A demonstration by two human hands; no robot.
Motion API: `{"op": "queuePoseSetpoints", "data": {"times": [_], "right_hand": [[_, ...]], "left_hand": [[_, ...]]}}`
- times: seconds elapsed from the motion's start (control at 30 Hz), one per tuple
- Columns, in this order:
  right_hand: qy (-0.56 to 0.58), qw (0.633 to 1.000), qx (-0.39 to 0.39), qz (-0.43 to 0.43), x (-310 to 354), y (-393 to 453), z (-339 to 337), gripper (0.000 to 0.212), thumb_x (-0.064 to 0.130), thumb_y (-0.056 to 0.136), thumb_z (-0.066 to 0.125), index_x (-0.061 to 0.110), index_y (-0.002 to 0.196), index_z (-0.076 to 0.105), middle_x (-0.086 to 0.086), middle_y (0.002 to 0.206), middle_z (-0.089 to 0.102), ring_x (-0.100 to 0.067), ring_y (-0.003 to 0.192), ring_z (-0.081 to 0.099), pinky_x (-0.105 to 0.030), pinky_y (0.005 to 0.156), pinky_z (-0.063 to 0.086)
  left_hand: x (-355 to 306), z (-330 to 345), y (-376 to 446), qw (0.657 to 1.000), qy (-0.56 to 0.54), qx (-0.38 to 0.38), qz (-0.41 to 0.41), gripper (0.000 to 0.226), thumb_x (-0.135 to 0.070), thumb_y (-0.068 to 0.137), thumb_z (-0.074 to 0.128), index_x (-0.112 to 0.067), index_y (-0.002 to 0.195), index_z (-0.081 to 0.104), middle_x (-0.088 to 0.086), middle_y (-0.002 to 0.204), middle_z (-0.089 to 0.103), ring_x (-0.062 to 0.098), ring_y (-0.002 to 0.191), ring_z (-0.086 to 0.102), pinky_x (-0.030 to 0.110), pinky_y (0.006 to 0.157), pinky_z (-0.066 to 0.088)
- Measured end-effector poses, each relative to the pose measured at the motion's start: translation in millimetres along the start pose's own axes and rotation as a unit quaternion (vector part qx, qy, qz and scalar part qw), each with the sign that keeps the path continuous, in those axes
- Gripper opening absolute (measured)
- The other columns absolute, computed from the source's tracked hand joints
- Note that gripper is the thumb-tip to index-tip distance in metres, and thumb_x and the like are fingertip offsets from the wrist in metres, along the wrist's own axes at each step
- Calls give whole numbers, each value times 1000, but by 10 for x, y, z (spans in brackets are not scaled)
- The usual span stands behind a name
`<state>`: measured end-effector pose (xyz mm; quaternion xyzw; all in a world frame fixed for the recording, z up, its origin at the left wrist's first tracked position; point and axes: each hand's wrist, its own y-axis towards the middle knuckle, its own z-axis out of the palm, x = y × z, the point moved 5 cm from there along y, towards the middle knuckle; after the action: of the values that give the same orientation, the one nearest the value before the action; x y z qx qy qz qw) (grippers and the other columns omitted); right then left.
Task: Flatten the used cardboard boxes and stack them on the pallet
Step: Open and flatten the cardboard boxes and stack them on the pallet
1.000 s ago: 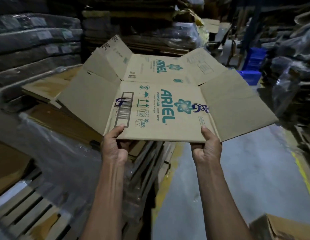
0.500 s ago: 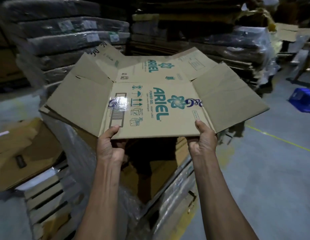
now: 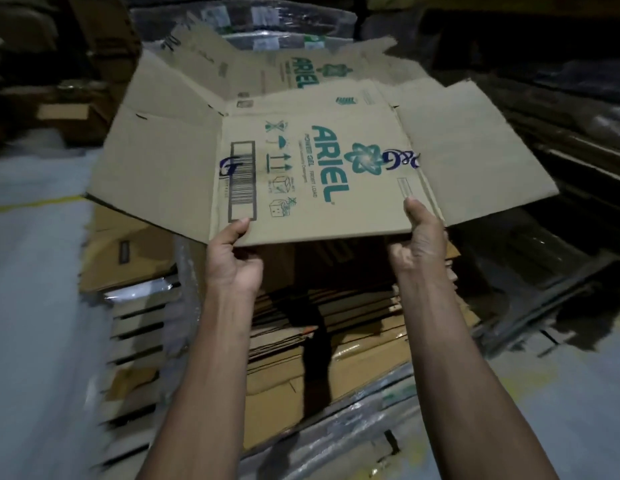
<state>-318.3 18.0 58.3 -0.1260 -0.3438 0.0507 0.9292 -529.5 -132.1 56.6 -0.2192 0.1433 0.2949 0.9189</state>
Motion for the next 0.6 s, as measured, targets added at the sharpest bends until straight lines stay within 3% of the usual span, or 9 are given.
{"op": "queuePoseSetpoints", "data": {"times": [0.1,0.2,0.3,0.37,0.47,0.6], "right_hand": [[-44,997,-18,56,-158,338,4,43,6,82,78,5,121,62,-14,100,76,-31,89,75,-57,79,59],[-162,977,-49,130,-405,468,-172,22,-3,89,68,5,106,58,-17,91,69,-32,86,71,-58,79,57],[-301,938,-53,161,-526,541,-425,22,-10,88,60,2,97,43,-20,89,59,-34,83,67,-48,81,58],[-341,926,-59,151,-533,604,-514,25,-9,87,62,6,85,41,-19,90,60,-30,77,67,-43,81,60],[-362,920,-54,141,-523,654,-516,17,-3,87,66,3,89,50,-19,91,67,-28,72,70,-40,80,62],[-421,898,-69,110,-526,713,-598,18,9,83,72,-3,90,61,-15,72,69,-21,55,65,-34,67,62]], "left_hand": [[234,-49,240,999,-4,-42,-4,16,8,88,60,-6,95,64,16,96,73,28,82,71,49,94,54],[557,-391,373,988,45,-139,-40,19,-6,94,63,-4,113,60,20,127,63,31,106,66,44,94,52],[784,-704,383,973,106,-190,-80,30,-14,100,58,-4,128,57,24,136,56,36,125,58,40,99,50],[783,-786,398,966,141,-204,-77,27,-13,101,57,-6,127,59,27,133,58,37,120,61,37,93,55],[744,-789,410,958,183,-212,-65,28,-14,99,60,-4,125,60,30,126,61,37,107,67,37,88,58],[763,-781,287,934,285,-205,-67,27,-22,100,59,1,114,61,25,107,69,29,81,72,32,70,60]]}}
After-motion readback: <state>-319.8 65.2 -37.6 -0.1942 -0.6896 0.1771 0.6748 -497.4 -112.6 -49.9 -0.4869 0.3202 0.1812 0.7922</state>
